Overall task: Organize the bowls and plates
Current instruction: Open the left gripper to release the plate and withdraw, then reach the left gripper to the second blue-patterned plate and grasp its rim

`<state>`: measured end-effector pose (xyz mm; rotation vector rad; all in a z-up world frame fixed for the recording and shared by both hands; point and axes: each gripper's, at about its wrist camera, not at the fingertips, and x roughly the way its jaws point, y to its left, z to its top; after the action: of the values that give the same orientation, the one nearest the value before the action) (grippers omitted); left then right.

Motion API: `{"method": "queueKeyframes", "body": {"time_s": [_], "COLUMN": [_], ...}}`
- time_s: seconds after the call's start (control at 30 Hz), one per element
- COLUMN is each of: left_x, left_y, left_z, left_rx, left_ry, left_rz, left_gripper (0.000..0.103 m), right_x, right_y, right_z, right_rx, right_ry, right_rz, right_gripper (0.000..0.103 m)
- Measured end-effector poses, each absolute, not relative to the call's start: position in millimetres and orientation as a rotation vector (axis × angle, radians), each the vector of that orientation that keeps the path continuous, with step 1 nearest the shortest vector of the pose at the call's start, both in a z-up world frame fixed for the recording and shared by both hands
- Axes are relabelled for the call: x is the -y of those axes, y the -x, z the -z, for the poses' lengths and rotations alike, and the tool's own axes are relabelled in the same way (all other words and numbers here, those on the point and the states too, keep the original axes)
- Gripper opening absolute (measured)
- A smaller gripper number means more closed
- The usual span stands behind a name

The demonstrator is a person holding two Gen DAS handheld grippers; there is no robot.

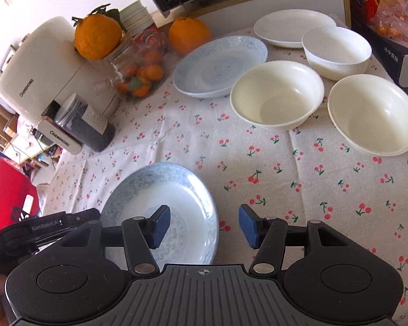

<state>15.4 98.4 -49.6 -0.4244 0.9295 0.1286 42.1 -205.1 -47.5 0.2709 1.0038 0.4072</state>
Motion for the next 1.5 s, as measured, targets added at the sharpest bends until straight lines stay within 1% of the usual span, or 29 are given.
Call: {"method": "queueKeyframes", "body": {"time_s": [0.1, 0.17, 0.2, 0.23, 0.3, 0.37, 0.43, 0.5, 0.6, 1.03, 1.13, 1.2, 1.27, 1.33, 1.5], "left_x": [-100, -102, -102, -103, -104, -105, -106, -106, -105, -88, -83, -81, -78, -76, -78], "left_y": [-17, -19, -19, -21, -24, -28, -33, -39, -43, -71, -77, -79, -81, -81, -82], "left_z": [46, 42, 40, 38, 34, 32, 31, 30, 28, 13, 12, 12, 13, 15, 18], "left_rx": [-0.911, -0.899, -0.889, -0.881, -0.866, -0.864, -0.875, -0.893, -0.895, -0.895, -0.898, -0.893, -0.891, -0.893, -0.899], "left_ry": [0.427, 0.432, 0.435, 0.436, 0.434, 0.435, 0.447, 0.453, 0.452, 0.455, 0.457, 0.460, 0.460, 0.461, 0.455], "left_rz": [-0.129, -0.128, -0.130, -0.130, -0.121, -0.126, -0.123, -0.118, -0.129, -0.078, -0.068, -0.064, -0.061, -0.059, -0.062], "left_gripper": [0.034, 0.043, 0.057, 0.065, 0.065, 0.072, 0.082, 0.083, 0.089, 0.090, 0.090, 0.090, 0.089, 0.089, 0.089], "right_x": [211, 214, 214, 214, 216, 220, 224, 228, 231, 234, 238, 242, 246, 247, 241], "right_y": [-45, -46, -45, -45, -45, -48, -52, -56, -60, -84, -90, -95, -96, -96, -96], "right_z": [46, 43, 41, 38, 33, 29, 25, 22, 17, 12, 11, 10, 9, 10, 12], "right_rx": [-0.994, -0.979, -0.966, -0.948, -0.917, -0.900, -0.893, -0.887, -0.871, -0.947, -0.943, -0.941, -0.932, -0.929, -0.942], "right_ry": [-0.281, -0.287, -0.279, -0.265, -0.253, -0.263, -0.274, -0.279, -0.267, -0.265, -0.283, -0.306, -0.324, -0.326, -0.306], "right_rz": [-0.393, -0.393, -0.391, -0.385, -0.371, -0.365, -0.357, -0.353, -0.352, -0.390, -0.374, -0.373, -0.372, -0.373, -0.388], "right_gripper": [0.056, 0.056, 0.056, 0.056, 0.056, 0.056, 0.056, 0.056, 0.056, 0.056, 0.062, 0.065, 0.072, 0.073, 0.073]}}
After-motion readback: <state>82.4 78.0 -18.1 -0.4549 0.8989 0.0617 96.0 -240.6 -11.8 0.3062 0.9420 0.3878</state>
